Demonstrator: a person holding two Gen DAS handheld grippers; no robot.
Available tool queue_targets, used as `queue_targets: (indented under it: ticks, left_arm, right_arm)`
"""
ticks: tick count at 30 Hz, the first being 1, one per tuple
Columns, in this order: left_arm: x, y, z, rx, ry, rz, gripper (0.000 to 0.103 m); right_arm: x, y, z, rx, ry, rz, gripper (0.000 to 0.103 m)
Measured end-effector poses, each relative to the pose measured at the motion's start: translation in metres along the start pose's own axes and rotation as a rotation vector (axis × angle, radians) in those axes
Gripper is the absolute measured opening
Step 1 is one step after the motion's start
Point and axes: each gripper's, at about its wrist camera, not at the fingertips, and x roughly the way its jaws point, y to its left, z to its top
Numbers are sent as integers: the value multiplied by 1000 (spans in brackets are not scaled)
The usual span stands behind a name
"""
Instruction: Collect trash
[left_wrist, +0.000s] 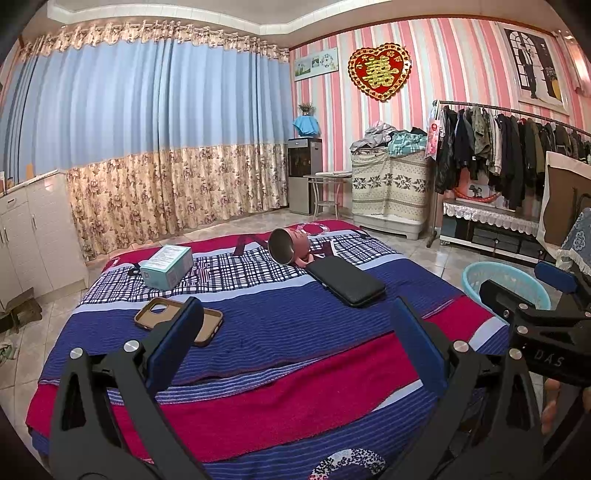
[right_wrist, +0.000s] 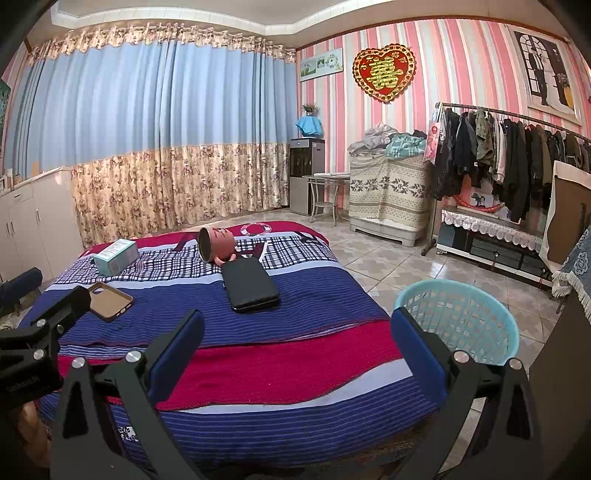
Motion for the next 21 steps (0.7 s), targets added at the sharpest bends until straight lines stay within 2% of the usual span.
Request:
queue_targets:
  ticks: [21]
  left_arm:
    - [-2, 0, 3, 3, 2, 0, 98]
  right_arm:
    - [0, 1, -1, 3, 0, 1, 98]
